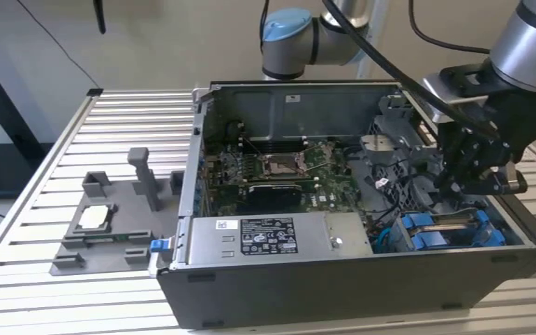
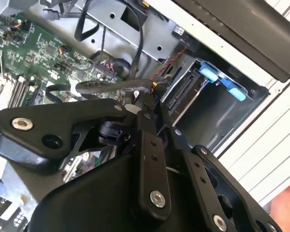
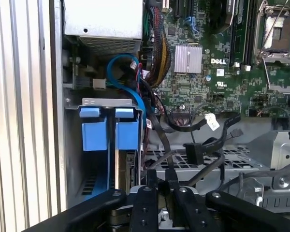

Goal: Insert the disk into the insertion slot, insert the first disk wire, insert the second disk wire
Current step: 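Insert the first disk wire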

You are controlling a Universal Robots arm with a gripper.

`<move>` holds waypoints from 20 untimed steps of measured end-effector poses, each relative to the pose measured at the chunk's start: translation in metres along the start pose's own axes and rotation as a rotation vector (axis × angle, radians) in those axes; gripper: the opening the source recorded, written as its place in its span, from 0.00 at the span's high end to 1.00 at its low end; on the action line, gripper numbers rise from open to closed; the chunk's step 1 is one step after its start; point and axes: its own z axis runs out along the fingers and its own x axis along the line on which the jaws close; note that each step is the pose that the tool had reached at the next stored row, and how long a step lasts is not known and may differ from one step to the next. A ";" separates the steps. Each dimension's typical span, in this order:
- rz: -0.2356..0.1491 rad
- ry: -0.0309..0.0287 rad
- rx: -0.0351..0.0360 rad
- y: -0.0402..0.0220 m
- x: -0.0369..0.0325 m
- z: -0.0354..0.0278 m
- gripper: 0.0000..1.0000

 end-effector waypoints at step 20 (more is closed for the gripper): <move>0.013 -0.0094 -0.0517 -0.0169 0.0173 0.0074 0.81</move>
